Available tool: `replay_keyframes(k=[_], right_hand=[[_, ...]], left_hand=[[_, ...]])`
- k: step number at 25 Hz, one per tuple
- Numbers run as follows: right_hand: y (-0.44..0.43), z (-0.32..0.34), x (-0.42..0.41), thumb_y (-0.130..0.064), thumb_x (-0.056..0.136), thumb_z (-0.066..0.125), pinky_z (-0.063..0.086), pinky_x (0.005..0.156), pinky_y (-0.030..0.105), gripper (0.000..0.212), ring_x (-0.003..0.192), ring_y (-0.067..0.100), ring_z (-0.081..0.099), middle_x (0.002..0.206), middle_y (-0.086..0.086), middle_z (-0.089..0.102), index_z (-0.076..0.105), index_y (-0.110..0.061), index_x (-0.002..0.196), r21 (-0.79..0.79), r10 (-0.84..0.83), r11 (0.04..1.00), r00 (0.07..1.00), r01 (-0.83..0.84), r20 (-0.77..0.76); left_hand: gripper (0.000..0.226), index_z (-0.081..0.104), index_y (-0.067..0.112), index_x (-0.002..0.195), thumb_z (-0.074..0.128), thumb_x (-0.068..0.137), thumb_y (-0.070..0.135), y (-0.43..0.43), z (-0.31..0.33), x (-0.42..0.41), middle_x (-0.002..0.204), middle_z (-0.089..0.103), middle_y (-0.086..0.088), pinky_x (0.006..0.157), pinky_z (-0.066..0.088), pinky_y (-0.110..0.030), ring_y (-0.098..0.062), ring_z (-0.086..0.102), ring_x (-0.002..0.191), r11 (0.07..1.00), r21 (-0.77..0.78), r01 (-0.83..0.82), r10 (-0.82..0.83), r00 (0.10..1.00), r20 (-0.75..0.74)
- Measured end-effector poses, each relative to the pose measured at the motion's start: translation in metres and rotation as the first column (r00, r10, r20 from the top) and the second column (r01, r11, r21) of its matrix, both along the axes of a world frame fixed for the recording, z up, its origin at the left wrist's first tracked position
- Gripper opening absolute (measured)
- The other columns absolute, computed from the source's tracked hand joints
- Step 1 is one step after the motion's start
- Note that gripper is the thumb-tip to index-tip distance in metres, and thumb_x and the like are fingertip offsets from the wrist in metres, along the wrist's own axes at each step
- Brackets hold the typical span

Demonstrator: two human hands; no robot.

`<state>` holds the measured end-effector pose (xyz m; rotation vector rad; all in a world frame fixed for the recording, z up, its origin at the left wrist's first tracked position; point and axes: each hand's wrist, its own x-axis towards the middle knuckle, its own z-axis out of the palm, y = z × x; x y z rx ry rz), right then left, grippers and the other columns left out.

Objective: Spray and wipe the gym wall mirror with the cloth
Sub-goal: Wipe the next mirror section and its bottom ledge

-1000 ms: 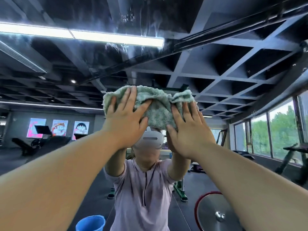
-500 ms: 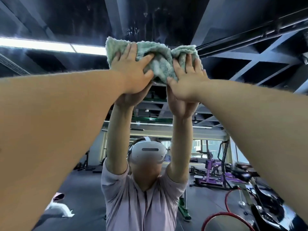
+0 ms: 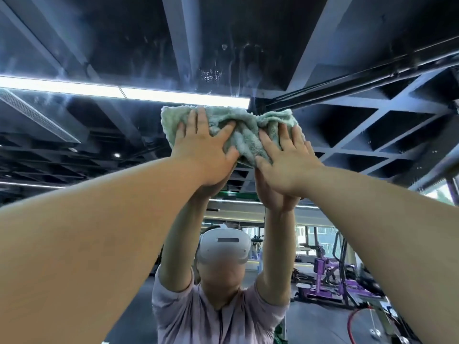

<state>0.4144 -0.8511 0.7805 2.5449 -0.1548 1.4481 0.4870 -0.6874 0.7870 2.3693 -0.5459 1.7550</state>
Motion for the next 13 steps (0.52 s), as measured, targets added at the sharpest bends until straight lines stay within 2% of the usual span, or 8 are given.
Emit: replay_keyframes(k=[2, 5, 9, 13], right_hand=[[0.0, 0.013, 0.0, -0.051, 0.1, 0.02, -0.009, 0.119, 0.044, 0.06, 0.145, 0.027, -0.024, 0.161, 0.005, -0.019, -0.009, -0.041, 0.152, 0.0, 0.012, 1.0, 1.0, -0.012, 0.005], [0.005, 0.032, 0.003, -0.051, 0.101, 0.021, -0.01, 0.118, 0.043, 0.059, 0.146, 0.025, -0.024, 0.161, 0.003, -0.019, -0.006, -0.04, 0.152, 0.011, 0.028, 1.0, 1.0, -0.028, 0.008], [-0.014, 0.042, 0.002, -0.044, 0.102, 0.022, -0.005, 0.118, 0.04, 0.06, 0.147, 0.02, -0.018, 0.162, 0.0, -0.012, -0.002, -0.029, 0.155, -0.051, 0.092, 0.995, 0.995, -0.09, 0.046], [-0.036, 0.032, -0.008, -0.039, 0.103, 0.024, -0.001, 0.12, 0.04, 0.059, 0.148, 0.02, -0.016, 0.163, 0.003, -0.01, 0.001, -0.023, 0.155, -0.054, 0.073, 0.996, 0.997, -0.071, 0.039]], left_hand=[[0.061, 0.003, 0.043, 0.151, 0.017, 0.094, 0.06, -0.004, 0.015, 0.002, 0.159, -0.015, -0.021, 0.117, -0.004, -0.051, -0.036, -0.012, 0.147, 1.0, -0.025, -0.007, 0.007, 1.0, 0.008], [0.061, 0.009, 0.044, 0.151, 0.021, 0.094, 0.059, -0.003, 0.048, 0.001, 0.161, -0.008, -0.013, 0.118, 0.0, -0.05, -0.029, -0.008, 0.149, 1.0, -0.013, 0.026, -0.025, 0.997, 0.069], [0.056, 0.02, 0.028, 0.153, 0.027, 0.099, 0.039, -0.044, 0.067, -0.013, 0.163, 0.001, -0.003, 0.121, 0.007, -0.043, -0.02, 0.001, 0.149, 0.979, 0.109, 0.172, -0.184, 0.977, 0.111], [0.048, 0.036, 0.019, 0.145, 0.03, 0.098, 0.026, -0.05, 0.054, -0.019, 0.161, 0.017, -0.004, 0.119, 0.017, -0.04, -0.022, 0.018, 0.147, 0.937, 0.202, 0.284, -0.314, 0.939, 0.14]])
